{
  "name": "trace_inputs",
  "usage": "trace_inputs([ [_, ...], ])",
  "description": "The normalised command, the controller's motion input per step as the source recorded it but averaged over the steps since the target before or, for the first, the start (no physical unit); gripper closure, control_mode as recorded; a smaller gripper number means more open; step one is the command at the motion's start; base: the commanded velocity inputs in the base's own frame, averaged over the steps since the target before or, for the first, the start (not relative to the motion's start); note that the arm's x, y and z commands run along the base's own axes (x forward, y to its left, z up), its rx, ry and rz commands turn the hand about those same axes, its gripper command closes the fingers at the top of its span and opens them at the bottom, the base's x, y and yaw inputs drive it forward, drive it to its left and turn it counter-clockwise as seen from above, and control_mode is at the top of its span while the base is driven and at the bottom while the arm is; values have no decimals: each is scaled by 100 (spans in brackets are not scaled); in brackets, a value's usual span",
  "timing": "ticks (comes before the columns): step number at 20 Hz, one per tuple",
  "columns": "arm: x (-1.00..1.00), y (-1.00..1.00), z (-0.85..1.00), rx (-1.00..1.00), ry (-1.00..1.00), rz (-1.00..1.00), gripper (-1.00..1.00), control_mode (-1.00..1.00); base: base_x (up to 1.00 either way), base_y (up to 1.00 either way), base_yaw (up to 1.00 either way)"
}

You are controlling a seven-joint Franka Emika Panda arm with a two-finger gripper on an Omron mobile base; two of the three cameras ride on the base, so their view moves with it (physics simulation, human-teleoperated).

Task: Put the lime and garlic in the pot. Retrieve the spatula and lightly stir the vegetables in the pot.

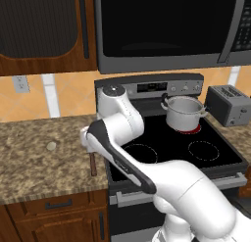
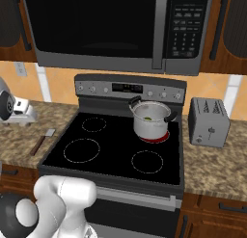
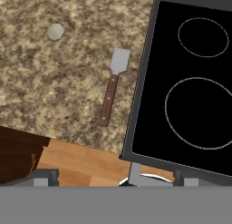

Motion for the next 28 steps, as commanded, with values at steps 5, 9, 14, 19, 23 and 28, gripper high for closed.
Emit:
trace_inputs([
  [5,20,9,0,0,3,0,-100,-100,0,0,0],
  [9,1,0,0,0,0,0,-100,-100,0,0,0],
  [14,0,0,0,0,0,0,-100,-100,0,0,0],
  [19,0,2,0,0,0,0,-100,100,0,20,0],
  [23,0,0,0,0,0,0,-100,100,8,67,-1],
  [28,0,0,0,0,0,0,-100,100,17,81,-5],
])
